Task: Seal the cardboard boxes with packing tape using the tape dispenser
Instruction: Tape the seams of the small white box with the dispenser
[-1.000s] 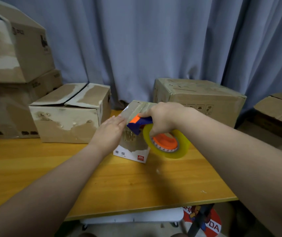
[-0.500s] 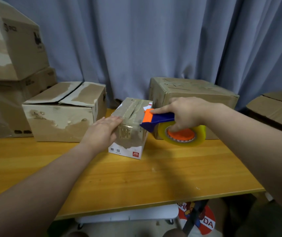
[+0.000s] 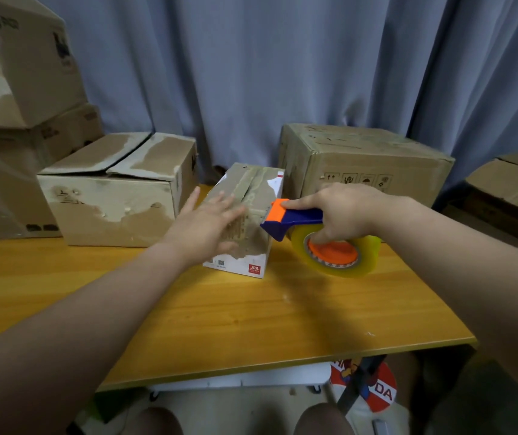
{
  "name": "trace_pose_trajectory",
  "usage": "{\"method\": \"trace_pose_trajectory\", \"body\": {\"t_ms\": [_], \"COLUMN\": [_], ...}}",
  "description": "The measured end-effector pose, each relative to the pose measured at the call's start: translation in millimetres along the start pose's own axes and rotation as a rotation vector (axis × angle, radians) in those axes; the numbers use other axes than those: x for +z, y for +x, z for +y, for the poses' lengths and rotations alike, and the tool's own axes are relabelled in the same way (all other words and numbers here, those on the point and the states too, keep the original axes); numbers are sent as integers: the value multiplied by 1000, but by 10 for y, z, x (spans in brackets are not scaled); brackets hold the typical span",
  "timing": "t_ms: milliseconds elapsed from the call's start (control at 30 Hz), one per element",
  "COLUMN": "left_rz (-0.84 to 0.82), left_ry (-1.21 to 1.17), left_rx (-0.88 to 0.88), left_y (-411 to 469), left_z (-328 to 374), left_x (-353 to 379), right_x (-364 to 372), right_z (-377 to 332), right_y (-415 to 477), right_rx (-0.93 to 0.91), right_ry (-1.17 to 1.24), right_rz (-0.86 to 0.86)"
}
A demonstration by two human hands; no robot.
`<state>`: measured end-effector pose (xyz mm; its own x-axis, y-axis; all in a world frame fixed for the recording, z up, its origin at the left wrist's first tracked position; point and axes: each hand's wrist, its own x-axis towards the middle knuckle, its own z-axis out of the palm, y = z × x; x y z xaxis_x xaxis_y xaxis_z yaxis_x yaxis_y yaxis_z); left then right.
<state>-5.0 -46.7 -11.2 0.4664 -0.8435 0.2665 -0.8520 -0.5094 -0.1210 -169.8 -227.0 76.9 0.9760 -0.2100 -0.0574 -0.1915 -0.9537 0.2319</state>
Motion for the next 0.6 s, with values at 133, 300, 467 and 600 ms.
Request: {"method": "trace_pose_trajectory", "body": {"t_ms": [133, 300, 467, 600], "left_rz": [74, 144, 201, 132], "left_ry": [-43, -159, -308, -210], "left_rx": [-48, 71, -115, -82], "left_y": [-86, 84, 221, 259], "left_z": [-300, -11, -135, -170], "left_x": [13, 119, 192, 183], "right_x": [81, 127, 167, 85], "right_z": [-20, -56, -188, -183], "right_y": [29, 98, 307, 386], "right_rx": [2, 3, -11, -48], "right_ry": [60, 118, 155, 119], "right_rz": [16, 34, 59, 59]}}
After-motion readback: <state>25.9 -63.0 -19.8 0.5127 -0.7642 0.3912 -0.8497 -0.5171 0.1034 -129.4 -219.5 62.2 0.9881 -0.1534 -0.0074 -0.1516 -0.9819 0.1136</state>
